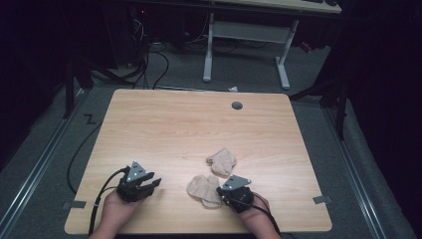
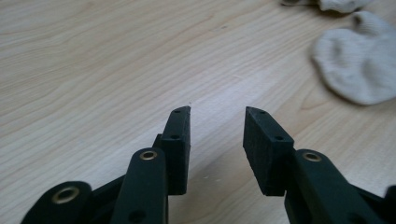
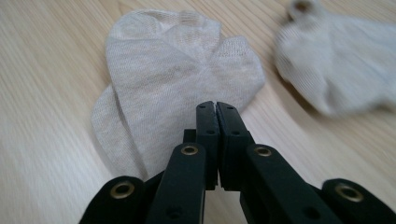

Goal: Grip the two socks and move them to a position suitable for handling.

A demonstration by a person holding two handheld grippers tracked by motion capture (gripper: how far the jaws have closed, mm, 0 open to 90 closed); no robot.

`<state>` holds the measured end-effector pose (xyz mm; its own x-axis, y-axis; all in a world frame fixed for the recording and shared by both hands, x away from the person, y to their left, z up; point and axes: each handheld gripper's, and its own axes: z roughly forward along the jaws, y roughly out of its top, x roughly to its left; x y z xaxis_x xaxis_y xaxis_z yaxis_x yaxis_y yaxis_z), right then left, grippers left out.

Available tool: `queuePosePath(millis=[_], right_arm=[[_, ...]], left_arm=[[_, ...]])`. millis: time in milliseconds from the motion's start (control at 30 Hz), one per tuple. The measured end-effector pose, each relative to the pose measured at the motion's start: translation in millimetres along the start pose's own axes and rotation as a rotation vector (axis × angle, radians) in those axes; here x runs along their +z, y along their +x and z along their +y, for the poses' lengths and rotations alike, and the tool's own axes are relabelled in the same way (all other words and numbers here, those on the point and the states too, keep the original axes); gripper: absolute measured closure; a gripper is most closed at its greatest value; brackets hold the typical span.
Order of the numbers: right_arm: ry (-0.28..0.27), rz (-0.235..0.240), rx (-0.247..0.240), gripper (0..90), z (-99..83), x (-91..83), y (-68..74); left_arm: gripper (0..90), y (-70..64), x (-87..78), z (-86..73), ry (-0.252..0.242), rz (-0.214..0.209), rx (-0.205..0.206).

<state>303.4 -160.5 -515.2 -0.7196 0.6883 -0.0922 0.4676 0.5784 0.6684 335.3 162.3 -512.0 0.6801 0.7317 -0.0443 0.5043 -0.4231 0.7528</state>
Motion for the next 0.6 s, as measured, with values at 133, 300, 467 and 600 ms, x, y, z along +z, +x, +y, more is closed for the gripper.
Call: queuePosePath(millis=[133, 300, 467, 600], right_arm=[[-0.006, 0.031, -0.04, 88.0, 22.0, 19.2, 11.6], [-0.052, -0.03, -0.055, 85.2, 29.4, 14.2, 14.5], [-0.108, -0.03, -0.003, 83.7, 17.8, 2.2, 7.2], [-0.134, -0.011, -0.028, 79.4, 20.7, -0.1, 17.5]], left_arm=[[62.8, -9.6, 4.5, 0.3, 0.023, -0.041, 0.007], [60.9, -18.6, 5.5, -1.9, 0.033, -0.077, 0.019], [60.6, -27.8, 12.9, -2.7, 0.064, -0.101, 0.044], [61.4, -32.2, 18.7, -1.4, 0.073, -0.11, 0.046]])
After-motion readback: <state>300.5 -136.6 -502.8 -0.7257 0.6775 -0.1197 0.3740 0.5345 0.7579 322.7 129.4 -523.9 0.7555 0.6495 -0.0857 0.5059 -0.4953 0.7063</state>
